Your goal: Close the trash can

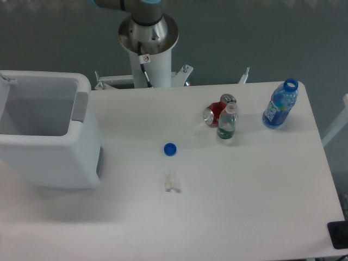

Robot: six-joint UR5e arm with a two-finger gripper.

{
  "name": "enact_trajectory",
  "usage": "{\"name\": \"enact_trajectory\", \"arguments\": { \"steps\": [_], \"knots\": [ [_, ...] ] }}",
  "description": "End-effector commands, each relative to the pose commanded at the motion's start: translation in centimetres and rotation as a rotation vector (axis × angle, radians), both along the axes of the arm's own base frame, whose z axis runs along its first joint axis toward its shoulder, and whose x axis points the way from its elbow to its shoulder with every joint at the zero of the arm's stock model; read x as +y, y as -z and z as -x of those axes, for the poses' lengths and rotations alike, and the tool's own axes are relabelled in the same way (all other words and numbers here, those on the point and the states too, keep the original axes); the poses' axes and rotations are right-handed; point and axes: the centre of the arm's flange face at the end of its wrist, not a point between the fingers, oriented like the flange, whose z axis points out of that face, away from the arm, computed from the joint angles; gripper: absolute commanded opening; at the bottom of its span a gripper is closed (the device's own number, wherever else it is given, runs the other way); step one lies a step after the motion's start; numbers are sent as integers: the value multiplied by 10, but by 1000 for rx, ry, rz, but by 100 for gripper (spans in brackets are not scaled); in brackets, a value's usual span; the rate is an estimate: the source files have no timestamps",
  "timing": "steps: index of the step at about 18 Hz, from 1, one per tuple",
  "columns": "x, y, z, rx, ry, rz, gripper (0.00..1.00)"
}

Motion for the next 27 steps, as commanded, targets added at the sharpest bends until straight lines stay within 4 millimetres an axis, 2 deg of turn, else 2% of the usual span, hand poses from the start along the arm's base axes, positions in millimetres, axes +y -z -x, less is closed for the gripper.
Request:
{"name": "enact_trajectory", "arguments": {
  "steps": [9,27],
  "knots": [
    [-4,-1,-3,27,-15,6,0],
    [-27,-5,7,120,-87,48,0]
  ]
}}
